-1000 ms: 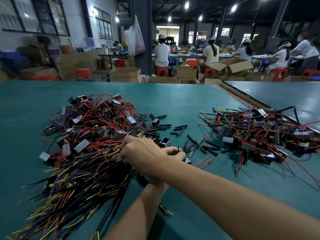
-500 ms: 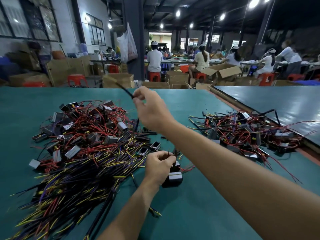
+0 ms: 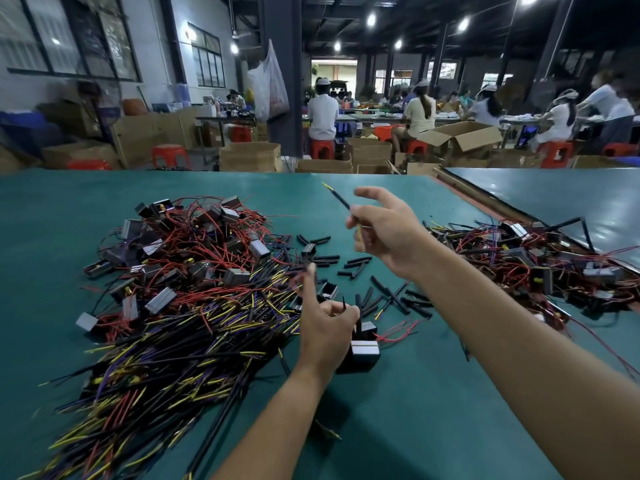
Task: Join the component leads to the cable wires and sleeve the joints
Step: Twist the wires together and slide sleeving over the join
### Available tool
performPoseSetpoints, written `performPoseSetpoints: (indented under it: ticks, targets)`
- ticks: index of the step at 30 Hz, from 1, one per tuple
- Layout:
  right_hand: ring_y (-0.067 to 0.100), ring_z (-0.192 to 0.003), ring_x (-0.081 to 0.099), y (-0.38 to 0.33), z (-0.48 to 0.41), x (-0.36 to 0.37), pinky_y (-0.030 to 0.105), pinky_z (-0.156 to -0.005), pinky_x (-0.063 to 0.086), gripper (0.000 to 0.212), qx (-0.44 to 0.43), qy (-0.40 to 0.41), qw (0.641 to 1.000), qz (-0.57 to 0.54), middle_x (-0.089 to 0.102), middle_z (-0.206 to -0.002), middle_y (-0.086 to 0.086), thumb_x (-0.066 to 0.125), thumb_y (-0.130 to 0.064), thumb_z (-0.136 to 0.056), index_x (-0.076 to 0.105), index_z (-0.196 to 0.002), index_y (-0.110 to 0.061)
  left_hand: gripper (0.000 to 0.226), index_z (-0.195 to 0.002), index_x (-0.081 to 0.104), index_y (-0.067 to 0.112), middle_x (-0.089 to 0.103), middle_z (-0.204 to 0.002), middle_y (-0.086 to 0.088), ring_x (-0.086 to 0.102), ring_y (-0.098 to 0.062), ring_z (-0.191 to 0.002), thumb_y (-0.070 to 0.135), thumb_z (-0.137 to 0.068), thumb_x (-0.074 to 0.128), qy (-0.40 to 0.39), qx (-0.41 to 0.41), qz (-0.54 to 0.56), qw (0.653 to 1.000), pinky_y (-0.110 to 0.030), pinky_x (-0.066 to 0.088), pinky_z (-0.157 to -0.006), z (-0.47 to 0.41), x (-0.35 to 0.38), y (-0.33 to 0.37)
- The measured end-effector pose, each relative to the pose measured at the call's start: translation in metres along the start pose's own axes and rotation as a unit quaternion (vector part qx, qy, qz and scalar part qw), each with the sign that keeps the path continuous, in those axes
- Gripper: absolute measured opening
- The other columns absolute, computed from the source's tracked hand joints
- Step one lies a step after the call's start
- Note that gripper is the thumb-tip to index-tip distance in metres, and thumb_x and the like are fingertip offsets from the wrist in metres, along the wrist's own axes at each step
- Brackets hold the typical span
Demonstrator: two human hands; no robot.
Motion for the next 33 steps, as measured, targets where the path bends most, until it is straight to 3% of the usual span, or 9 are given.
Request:
performPoseSetpoints:
  ticks: [5, 9, 11, 14, 19, 24, 29, 32, 33]
  targets:
    - [0.010, -0.043, 0.041, 0.037, 0.004, -0.042, 0.022, -0.043, 0.042, 0.024, 0.015, 0.013, 0.996, -0.084, 0.058, -0.065, 0.003, 0.040, -0.005, -0.102, 0.063, -0.097, -0.011, 0.107, -0.149, -0.002, 0.046, 0.056, -0.065, -0.005, 0.047, -0.017, -0.053, -0.001, -0.079, 0.064, 0.094, 0.007, 0.013, 0.995, -0.033, 0.044, -0.056, -0.004, -0.011, 0.000]
    - [0.011, -0.044, 0.045, 0.069, 0.016, -0.064, 0.020, -0.043, 0.043, 0.024, 0.033, 0.012, 0.983, -0.178, 0.060, -0.067, 0.007, 0.037, 0.003, -0.095, 0.060, -0.098, -0.004, 0.073, -0.141, 0.030, 0.024, 0.053, -0.058, 0.007, 0.042, -0.012, -0.046, 0.002, -0.080, 0.063, 0.075, -0.005, -0.040, 0.996, -0.026, 0.040, -0.054, -0.005, -0.002, -0.004]
    - [0.012, -0.045, 0.049, 0.074, 0.021, -0.075, 0.020, -0.044, 0.044, 0.019, 0.011, 0.006, 0.983, -0.185, 0.063, -0.069, 0.008, 0.048, 0.006, -0.086, 0.061, -0.095, -0.004, 0.052, -0.126, 0.045, 0.023, 0.053, -0.056, 0.010, 0.044, -0.010, -0.048, 0.009, -0.081, 0.066, 0.066, 0.006, -0.095, 0.993, -0.026, 0.040, -0.059, -0.005, 0.000, -0.003]
    - [0.010, -0.046, 0.048, 0.067, 0.027, -0.091, 0.020, -0.043, 0.042, 0.016, -0.026, 0.008, 0.982, -0.187, 0.060, -0.061, 0.003, 0.060, -0.012, -0.077, 0.064, -0.091, -0.006, 0.006, -0.088, 0.067, 0.017, 0.059, -0.058, 0.009, 0.051, -0.006, -0.054, 0.017, -0.082, 0.069, 0.049, 0.053, -0.156, 0.985, -0.022, 0.043, -0.057, -0.002, 0.002, 0.006]
    - [0.006, -0.039, 0.032, 0.066, 0.024, -0.106, 0.018, -0.037, 0.031, 0.017, -0.018, 0.059, 0.986, -0.152, 0.038, -0.047, -0.006, 0.053, -0.017, -0.095, 0.066, -0.091, -0.007, 0.020, -0.060, 0.065, 0.014, 0.054, -0.053, 0.011, 0.048, -0.007, -0.052, 0.026, -0.073, 0.072, 0.005, 0.084, -0.150, 0.985, -0.021, 0.040, -0.055, 0.000, 0.006, 0.016]
    - [0.007, -0.038, 0.021, 0.075, 0.022, -0.103, 0.018, -0.038, 0.026, 0.024, 0.027, 0.041, 0.993, -0.108, 0.026, -0.046, -0.007, 0.053, -0.020, -0.098, 0.069, -0.085, -0.010, 0.021, -0.059, 0.067, 0.011, 0.056, -0.055, 0.009, 0.048, -0.006, -0.053, 0.005, -0.075, 0.079, -0.020, 0.066, -0.137, 0.988, -0.020, 0.041, -0.054, -0.001, 0.007, 0.013]
    - [0.006, -0.041, 0.038, 0.081, 0.023, -0.102, 0.017, -0.041, 0.040, 0.025, 0.052, 0.051, 0.994, -0.081, 0.049, -0.058, -0.005, 0.062, -0.019, -0.094, 0.075, -0.073, -0.014, 0.011, -0.067, 0.071, 0.007, 0.064, -0.061, 0.004, 0.054, -0.009, -0.056, 0.004, -0.074, 0.080, -0.047, 0.062, -0.115, 0.990, -0.022, 0.046, -0.057, 0.000, 0.013, 0.009]
    - [0.006, -0.041, 0.044, 0.082, 0.023, -0.097, 0.019, -0.043, 0.043, 0.010, 0.050, 0.041, 0.996, -0.055, 0.061, -0.061, -0.004, 0.063, -0.012, -0.093, 0.070, -0.100, -0.013, 0.014, -0.066, 0.070, 0.008, 0.063, -0.059, 0.005, 0.053, -0.009, -0.055, 0.005, -0.075, 0.080, -0.068, 0.062, -0.136, 0.986, -0.024, 0.046, -0.057, 0.001, 0.018, 0.003]
    - [0.007, -0.042, 0.045, 0.083, 0.023, -0.097, 0.021, -0.046, 0.041, 0.019, 0.045, 0.040, 0.998, -0.035, 0.062, -0.062, -0.003, 0.064, -0.011, -0.093, 0.065, -0.111, -0.016, 0.013, -0.067, 0.070, 0.007, 0.064, -0.059, 0.003, 0.054, -0.010, -0.055, 0.007, -0.074, 0.081, -0.073, 0.066, -0.142, 0.985, -0.027, 0.047, -0.058, 0.001, 0.019, 0.001]
Point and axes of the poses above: each hand's wrist, its own z-axis away from the middle knuckle, its own x-axis out of the palm, y = z × x, the point moved 4 cm from there along -z, towards the middle knuckle
